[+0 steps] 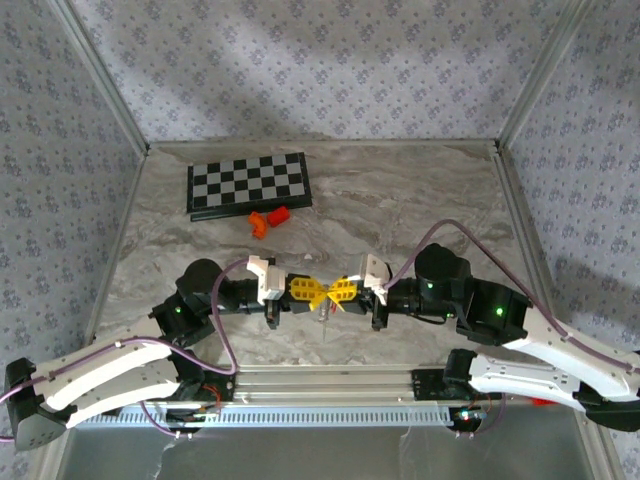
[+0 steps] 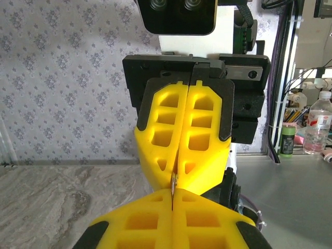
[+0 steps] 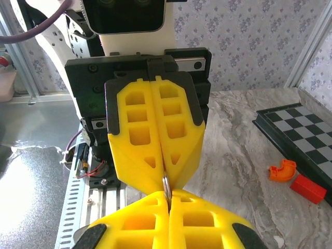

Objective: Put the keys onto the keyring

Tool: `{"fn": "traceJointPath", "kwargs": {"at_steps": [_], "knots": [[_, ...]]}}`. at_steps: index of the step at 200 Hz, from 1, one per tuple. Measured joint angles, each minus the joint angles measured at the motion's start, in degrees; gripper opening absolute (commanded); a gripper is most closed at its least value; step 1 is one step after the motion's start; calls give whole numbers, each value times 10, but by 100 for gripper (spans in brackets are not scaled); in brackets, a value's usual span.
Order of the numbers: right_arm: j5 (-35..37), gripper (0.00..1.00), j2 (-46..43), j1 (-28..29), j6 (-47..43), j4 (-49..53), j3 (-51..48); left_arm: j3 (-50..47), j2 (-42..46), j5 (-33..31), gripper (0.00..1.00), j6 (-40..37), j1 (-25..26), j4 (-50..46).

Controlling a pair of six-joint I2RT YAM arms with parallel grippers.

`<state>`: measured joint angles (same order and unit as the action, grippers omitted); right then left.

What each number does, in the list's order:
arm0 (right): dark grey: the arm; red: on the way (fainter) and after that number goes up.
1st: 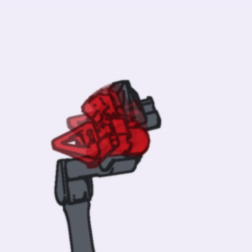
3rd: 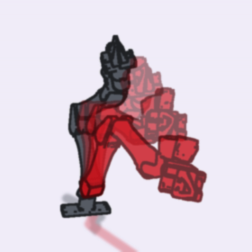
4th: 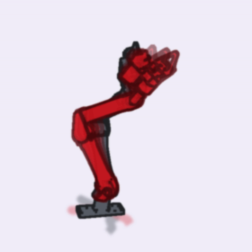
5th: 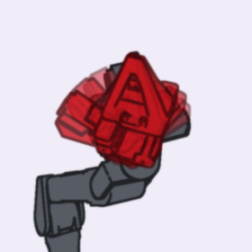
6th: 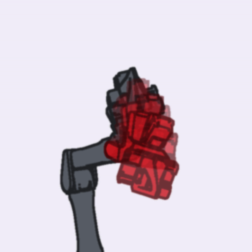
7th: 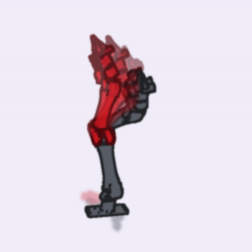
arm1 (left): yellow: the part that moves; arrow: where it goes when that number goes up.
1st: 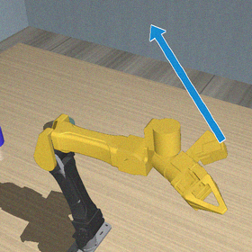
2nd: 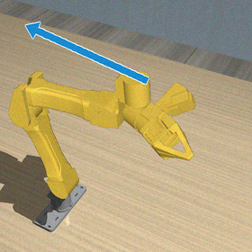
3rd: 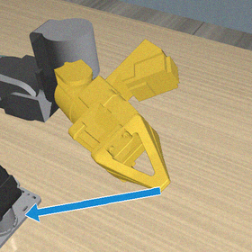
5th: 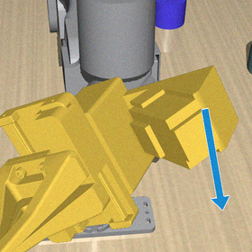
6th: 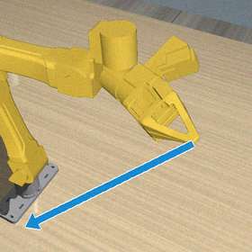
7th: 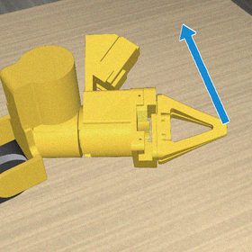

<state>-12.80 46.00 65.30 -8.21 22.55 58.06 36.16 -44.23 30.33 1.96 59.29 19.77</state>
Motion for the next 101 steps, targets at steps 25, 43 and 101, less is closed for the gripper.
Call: {"fn": "traceJointPath", "kwargs": {"at_steps": [25,43,101], "knots": [[26,0,29,8,-12,50,28,9,5,-21,8,-25,0,-58],[48,0,63,14,-25,96,64,32,6,-47,9,-54,0,-124],[73,0,128,20,-58,195,143,80,-6,-77,0,-114,0,-234]]}}
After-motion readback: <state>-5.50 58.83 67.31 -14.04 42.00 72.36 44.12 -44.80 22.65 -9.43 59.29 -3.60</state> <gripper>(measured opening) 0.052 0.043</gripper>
